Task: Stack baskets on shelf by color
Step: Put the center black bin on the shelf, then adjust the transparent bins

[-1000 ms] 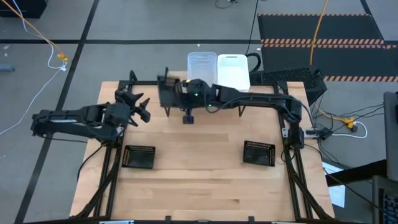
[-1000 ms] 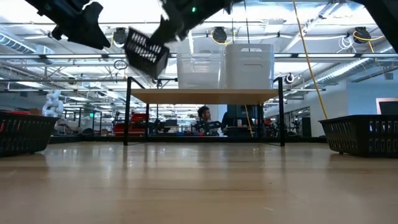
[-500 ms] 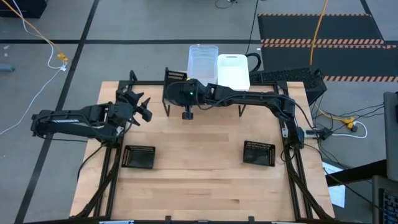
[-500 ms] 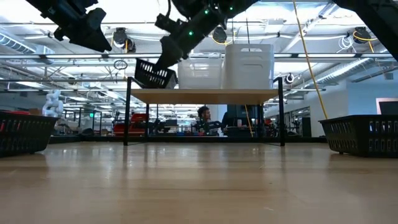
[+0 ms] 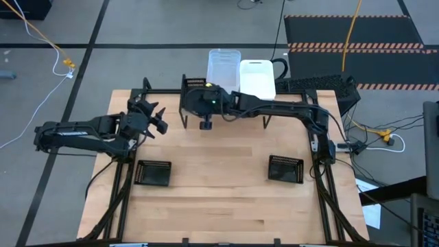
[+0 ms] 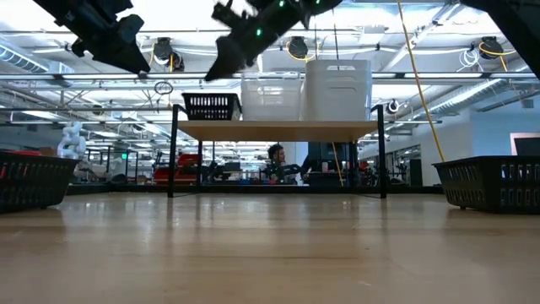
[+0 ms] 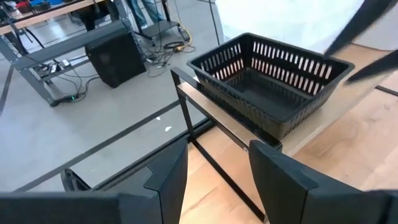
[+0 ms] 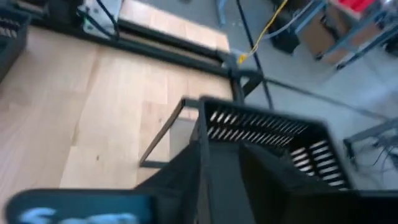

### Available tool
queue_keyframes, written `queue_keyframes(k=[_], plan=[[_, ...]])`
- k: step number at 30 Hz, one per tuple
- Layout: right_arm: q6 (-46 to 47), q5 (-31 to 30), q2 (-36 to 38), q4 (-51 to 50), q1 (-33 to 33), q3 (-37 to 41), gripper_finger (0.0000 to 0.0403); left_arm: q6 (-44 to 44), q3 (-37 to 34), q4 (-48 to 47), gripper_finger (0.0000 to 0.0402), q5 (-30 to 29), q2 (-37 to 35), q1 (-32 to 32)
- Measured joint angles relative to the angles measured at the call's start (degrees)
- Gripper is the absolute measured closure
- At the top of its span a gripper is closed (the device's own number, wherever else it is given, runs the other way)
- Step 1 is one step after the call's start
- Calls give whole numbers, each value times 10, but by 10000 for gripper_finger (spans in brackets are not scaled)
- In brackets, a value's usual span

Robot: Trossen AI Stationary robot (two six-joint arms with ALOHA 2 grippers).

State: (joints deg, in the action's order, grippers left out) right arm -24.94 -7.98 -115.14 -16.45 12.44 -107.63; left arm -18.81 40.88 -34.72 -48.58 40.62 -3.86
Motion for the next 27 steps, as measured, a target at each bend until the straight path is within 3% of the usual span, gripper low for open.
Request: queue_keyframes(k=[5,10,12,17,25,27], plan=[[-66,-57,58,8,-13,0,228,-8,0,-1,227,5,11,1],[-118,-82,134,-71,13,-1,206,-10,0,-2,227,18,32,1],[-84,-50,152,-112,48,-1,207,-10,0,6,227,20,41,1],[12,113,162,-197,132,-1,212,-10,0,28,227,22,61,1],[58,228,158,-228,164,-1,188,18,0,83,227,46,68,1],[65,223,154,-224,164,1,187,19,0,83,227,47,68,1]])
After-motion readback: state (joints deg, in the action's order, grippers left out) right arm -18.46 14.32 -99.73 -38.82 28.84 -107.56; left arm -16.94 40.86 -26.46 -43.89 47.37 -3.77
